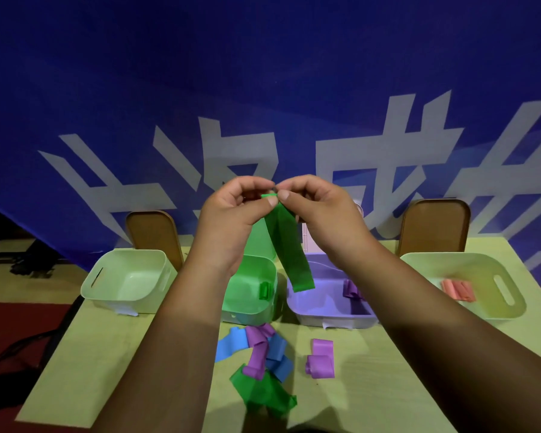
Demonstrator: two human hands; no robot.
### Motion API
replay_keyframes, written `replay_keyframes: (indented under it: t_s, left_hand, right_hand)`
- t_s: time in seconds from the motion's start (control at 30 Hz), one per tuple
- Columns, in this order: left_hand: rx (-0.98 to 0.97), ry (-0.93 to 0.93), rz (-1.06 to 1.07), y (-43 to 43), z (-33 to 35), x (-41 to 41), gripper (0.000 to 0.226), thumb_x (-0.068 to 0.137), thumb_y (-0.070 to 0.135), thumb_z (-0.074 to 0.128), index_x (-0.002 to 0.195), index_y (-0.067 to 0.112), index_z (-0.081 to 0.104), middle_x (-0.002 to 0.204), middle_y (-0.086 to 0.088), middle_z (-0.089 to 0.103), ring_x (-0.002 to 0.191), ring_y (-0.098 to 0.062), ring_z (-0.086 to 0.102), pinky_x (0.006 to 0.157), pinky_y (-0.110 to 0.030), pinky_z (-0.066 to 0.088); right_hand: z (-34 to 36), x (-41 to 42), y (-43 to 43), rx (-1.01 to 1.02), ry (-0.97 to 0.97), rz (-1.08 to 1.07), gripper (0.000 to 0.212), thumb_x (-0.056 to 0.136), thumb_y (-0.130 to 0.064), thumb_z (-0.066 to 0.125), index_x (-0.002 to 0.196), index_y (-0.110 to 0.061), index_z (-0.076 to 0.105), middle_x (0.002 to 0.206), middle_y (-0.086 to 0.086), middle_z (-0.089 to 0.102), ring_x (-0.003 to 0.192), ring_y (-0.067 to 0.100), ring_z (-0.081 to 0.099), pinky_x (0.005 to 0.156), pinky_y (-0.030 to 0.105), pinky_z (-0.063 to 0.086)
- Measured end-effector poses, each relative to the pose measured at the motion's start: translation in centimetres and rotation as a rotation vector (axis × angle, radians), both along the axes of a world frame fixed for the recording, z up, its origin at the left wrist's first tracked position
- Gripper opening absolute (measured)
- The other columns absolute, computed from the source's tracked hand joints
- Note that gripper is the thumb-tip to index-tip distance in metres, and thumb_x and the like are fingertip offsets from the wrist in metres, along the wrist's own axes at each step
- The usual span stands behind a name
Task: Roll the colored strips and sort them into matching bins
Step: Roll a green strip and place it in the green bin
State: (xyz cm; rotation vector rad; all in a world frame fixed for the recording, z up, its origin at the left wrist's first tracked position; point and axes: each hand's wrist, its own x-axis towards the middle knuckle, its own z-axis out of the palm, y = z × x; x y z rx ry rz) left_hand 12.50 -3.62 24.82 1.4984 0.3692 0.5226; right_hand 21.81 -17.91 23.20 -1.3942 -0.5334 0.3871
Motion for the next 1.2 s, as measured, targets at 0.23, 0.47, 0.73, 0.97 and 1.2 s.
replay_keyframes:
  t_s: [0.23,0.47,0.73,0.97,1.2]
  left_hand:
    - [-0.141,-0.039,-0.031,-0.4,0.2,-0.2,0.028,0.093,-0.008,0.074,0.115,0.007,0.075,0.101,-0.009,0.073,0.102,-0.024,0.070,0.089,-0.030,0.059]
    - [-0.186,-0.015,-0.040,-0.8,0.9,-0.9,0.020,0.097,-0.003,0.072,0.115,0.005,0.072,0.104,-0.016,0.078,0.095,-0.024,0.077,0.086,-0.030,0.062]
    - [-0.142,-0.041,0.012,-1.1,1.0,-0.6,0.024,0.093,-0.008,0.073,0.111,0.007,0.075,0.097,-0.010,0.075,0.097,-0.023,0.072,0.088,-0.031,0.061]
    - [-0.136,-0.050,0.013,-1.1,1.1,-0.4,0.026,0.093,-0.008,0.075,0.113,0.009,0.076,0.105,-0.011,0.076,0.105,-0.024,0.073,0.095,-0.034,0.059]
    - [-0.123,-0.014,0.026,-1.5,1.9,-0.3,0.021,0.096,0.005,0.077,0.117,0.005,0.074,0.119,-0.031,0.074,0.102,-0.032,0.073,0.102,-0.045,0.057]
  right_hand:
    - [0.9,-0.4,-0.1,0.061,0.007,0.042,0.022,0.099,-0.002,0.068,0.113,-0.017,0.077,0.083,-0.003,0.063,0.075,0.006,0.057,0.072,0.020,0.049]
    - [0.8,-0.6,-0.4,0.053,-0.009,0.057,0.024,0.097,-0.005,0.074,0.115,-0.021,0.077,0.093,-0.004,0.068,0.086,0.009,0.065,0.078,0.025,0.055]
    - [0.3,-0.6,0.0,0.087,0.130,0.051,0.022,0.091,-0.019,0.078,0.113,-0.017,0.076,0.091,0.004,0.069,0.080,0.016,0.061,0.079,0.037,0.050]
    - [0.6,-0.2,-0.6,0.077,0.022,0.022,0.018,0.100,-0.008,0.072,0.118,-0.010,0.073,0.079,-0.004,0.062,0.070,0.003,0.058,0.069,0.019,0.050]
    - [1.7,0.1,-0.6,0.086,-0.011,0.009,0.022,0.098,-0.003,0.073,0.115,-0.017,0.075,0.089,-0.003,0.070,0.085,0.010,0.066,0.081,0.025,0.052]
